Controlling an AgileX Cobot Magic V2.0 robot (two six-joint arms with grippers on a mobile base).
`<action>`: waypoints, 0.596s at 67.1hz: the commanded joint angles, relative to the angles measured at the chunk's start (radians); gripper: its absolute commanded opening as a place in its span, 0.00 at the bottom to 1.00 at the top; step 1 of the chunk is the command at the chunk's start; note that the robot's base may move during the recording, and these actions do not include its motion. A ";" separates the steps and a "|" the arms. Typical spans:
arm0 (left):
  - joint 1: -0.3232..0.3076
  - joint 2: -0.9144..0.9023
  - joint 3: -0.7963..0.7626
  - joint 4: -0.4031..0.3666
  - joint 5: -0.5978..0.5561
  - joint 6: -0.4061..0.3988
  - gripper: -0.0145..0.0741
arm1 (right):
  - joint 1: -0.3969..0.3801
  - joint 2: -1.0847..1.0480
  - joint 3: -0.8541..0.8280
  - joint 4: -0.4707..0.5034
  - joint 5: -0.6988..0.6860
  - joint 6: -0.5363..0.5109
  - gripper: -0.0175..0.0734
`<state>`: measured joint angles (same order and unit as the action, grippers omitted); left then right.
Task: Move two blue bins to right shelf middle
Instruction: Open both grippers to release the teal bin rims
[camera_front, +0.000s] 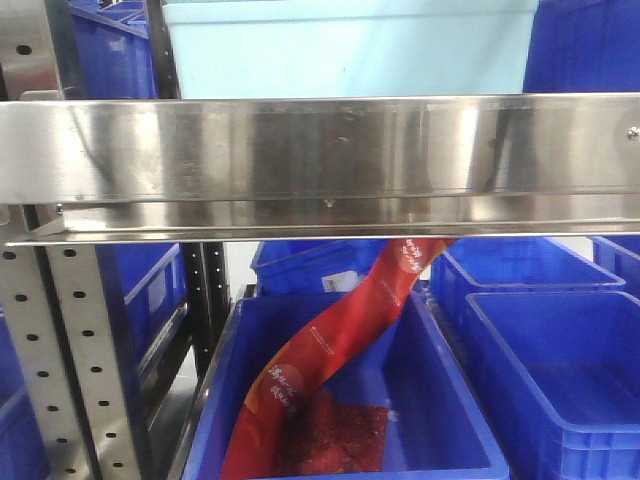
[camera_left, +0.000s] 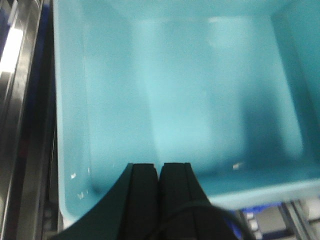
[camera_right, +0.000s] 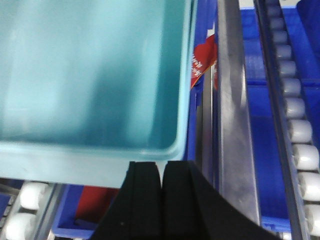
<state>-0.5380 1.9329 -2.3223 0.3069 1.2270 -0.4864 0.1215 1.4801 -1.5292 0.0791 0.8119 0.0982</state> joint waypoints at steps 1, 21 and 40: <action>-0.020 -0.053 0.062 -0.006 -0.006 0.005 0.04 | 0.002 -0.099 0.111 -0.016 -0.106 -0.014 0.01; -0.075 -0.329 0.531 -0.004 -0.297 -0.042 0.04 | 0.002 -0.339 0.436 -0.016 -0.392 -0.026 0.01; -0.073 -0.638 1.084 0.032 -0.789 -0.042 0.04 | 0.002 -0.528 0.714 -0.032 -0.684 -0.043 0.01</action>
<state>-0.6103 1.3622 -1.3507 0.3276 0.5643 -0.5209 0.1215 0.9965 -0.8665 0.0638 0.2235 0.0640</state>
